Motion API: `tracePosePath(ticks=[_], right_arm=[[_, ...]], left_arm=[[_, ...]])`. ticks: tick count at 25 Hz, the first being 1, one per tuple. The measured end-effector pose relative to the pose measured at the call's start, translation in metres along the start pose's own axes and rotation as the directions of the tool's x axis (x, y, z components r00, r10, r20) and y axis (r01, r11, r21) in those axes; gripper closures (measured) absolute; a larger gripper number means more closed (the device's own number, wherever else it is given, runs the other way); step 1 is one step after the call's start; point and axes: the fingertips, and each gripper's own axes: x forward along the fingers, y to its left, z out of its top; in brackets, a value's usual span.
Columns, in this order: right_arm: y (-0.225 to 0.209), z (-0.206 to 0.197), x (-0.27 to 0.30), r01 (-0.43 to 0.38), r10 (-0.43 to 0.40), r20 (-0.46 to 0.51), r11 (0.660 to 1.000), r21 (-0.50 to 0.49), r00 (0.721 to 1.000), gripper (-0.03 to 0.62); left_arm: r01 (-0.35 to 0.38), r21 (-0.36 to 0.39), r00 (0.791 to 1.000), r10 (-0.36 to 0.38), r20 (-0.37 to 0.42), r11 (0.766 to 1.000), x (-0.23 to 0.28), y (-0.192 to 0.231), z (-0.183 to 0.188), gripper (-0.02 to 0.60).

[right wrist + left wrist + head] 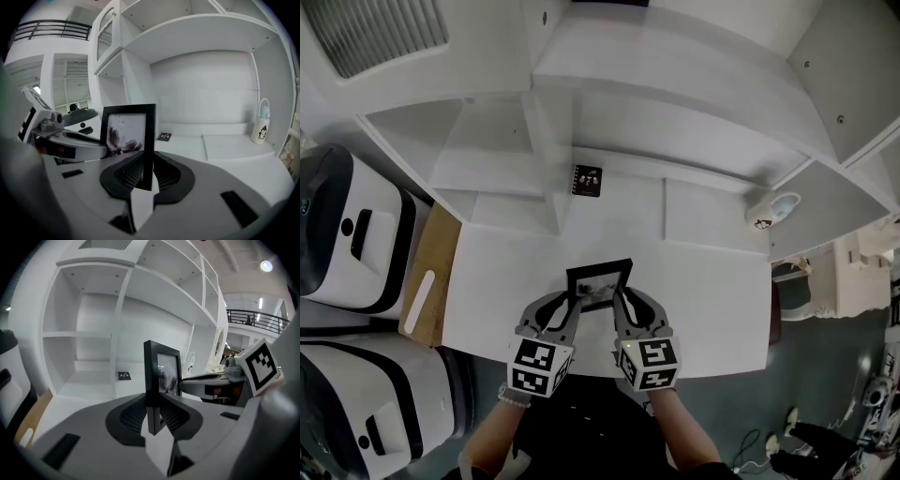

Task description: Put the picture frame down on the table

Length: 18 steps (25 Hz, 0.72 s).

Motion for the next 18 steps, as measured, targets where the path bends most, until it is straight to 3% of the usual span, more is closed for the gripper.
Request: tracePosePath(ticks=[9,18], right_arm=[[-0.028,-0.026,0.041,0.016,-0.012,-0.083,0.998,0.055,0.996,0.528],[-0.045,-0.051,0.078,0.010,0.007,-0.178,0.996,0.094,0.984,0.528]], left_arm=[[0.051,-0.022,0.992,-0.053,-0.112,0.998,0.054,0.020,-0.018,0.494],[0.052,-0.064,0.973,-0.065,-0.222,0.997,0.092,0.039,-0.040,0.494]])
